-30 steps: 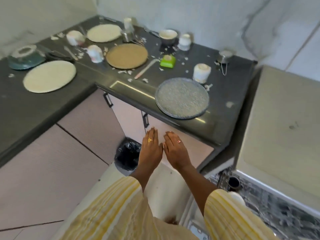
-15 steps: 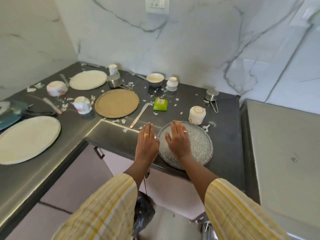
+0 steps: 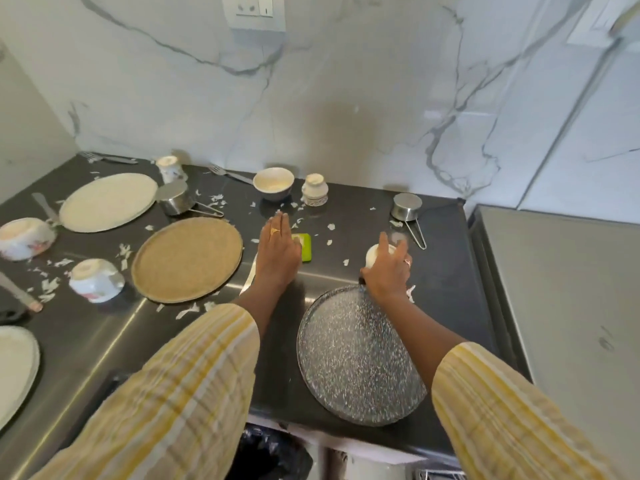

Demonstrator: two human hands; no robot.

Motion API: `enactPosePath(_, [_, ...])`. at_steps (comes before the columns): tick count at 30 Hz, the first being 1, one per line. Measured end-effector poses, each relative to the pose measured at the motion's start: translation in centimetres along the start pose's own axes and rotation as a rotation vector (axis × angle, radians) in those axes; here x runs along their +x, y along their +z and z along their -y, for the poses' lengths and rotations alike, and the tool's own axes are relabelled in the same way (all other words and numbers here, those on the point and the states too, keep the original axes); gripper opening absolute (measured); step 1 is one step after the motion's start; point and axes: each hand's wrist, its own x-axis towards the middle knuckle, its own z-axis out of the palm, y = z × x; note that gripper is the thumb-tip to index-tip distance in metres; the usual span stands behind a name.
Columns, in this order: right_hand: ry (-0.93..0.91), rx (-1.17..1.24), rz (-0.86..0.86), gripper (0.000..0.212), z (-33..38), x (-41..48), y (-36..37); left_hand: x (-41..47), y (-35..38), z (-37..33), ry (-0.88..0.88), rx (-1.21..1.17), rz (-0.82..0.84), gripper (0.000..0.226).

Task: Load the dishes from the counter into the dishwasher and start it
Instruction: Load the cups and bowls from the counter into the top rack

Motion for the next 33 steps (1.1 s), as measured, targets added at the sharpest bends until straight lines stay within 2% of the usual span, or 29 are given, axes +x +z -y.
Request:
enactPosePath(3, [-0.054, 0.031, -0.009, 0.067, 0.2, 2.4, 0.3, 4.5, 0.4, -0.2, -0.009, -0.011, 0.006, 0.054])
enactPosePath(6, [-0.128, 0.039, -0.040, 0.066, 0.6, 4.8, 0.2, 8.8, 0.8, -0.8, 0.009, -0.031, 0.003, 0.049])
enactPosePath(11, [-0.262, 0.036, -0.081, 0.065, 0.8, 7.9, -0.1, 14.8, 1.2, -2.1, -0.034, -0.056, 0.177, 0.043])
enactPosePath(16, [-0.331, 0.043, -0.108, 0.064, 0.1, 9.8, -0.3, 18.3, 2.2, -3.4, -0.128, -0.197, 0.250, 0.060])
enactPosePath(21, [-0.370, 0.069, -0.098, 0.065, -1.1, 10.7, -0.6, 19.2, 3.5, -4.2, -0.240, -0.341, 0.307, 0.087])
enactPosePath(25, [-0.367, 0.087, -0.057, 0.065, -1.7, 11.1, -0.7, 19.3, 4.0, -4.3, -0.293, -0.385, 0.247, 0.083])
enactPosePath(33, [-0.355, 0.077, -0.018, 0.072, -0.8, 10.8, -0.7, 18.1, 2.4, -4.3, -0.234, -0.480, 0.119, 0.069])
